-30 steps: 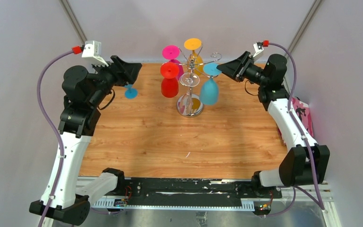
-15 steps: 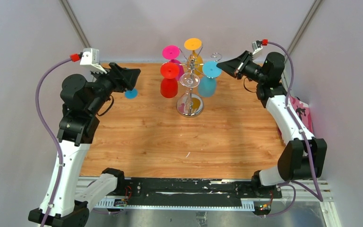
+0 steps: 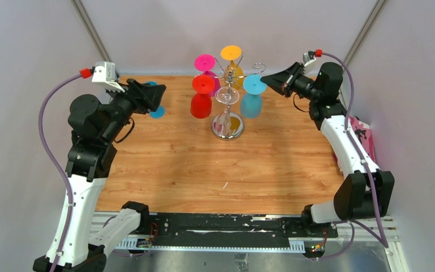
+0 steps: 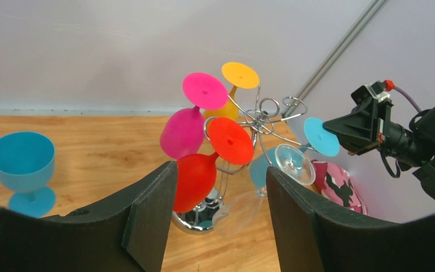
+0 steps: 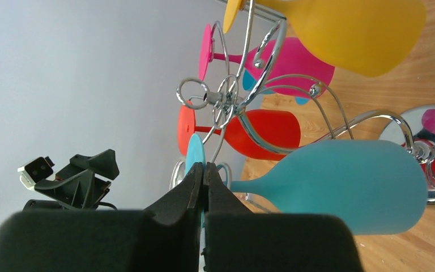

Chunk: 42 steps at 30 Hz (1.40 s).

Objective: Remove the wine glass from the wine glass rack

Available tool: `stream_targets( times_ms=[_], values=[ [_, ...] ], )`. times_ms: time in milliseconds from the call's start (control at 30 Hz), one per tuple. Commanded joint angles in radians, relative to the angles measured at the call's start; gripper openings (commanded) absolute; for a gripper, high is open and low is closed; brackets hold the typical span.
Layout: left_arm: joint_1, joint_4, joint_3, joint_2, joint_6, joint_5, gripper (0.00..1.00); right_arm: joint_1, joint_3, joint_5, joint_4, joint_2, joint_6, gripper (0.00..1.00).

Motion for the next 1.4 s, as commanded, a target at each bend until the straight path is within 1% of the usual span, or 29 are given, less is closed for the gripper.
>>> stream_targets(
  times_ms=[0,133,400,467,600,733,933,1100,1367],
  values=[
    [-0.002,-0.001,-0.011,-0.005,-0.004,0.010,0.63,0.001,-0.001,-0.012,-0.061,-0.078,-0.008,0.00],
    [-0.002,0.011,-0.019,-0.001,-0.012,0.021,0.61,0.000,-0.029,-0.020,-0.044,-0.110,0.012,0.00],
    [-0.002,0.018,-0.017,0.002,-0.024,0.026,0.59,0.006,0.001,-0.053,-0.132,-0.107,-0.041,0.00],
    [-0.002,0.021,-0.020,0.005,-0.025,0.026,0.59,0.018,-0.002,-0.055,-0.134,-0.094,-0.048,0.00],
    [-0.002,0.025,-0.027,0.018,-0.030,0.028,0.57,0.048,0.006,-0.052,-0.082,-0.051,-0.027,0.00],
    [-0.002,0.027,-0.034,0.020,-0.031,0.031,0.56,0.069,0.055,-0.045,-0.071,-0.008,-0.022,0.00],
    [-0.002,0.027,-0.041,0.013,-0.030,0.028,0.56,0.068,0.115,-0.004,-0.067,0.038,-0.022,0.00],
    [-0.002,0.023,-0.044,0.013,-0.028,0.031,0.56,0.029,0.128,0.018,-0.075,0.053,-0.034,0.00],
    [-0.002,0.026,-0.055,0.014,-0.030,0.030,0.56,-0.083,0.050,0.020,-0.063,-0.024,-0.036,0.00]
  ],
)
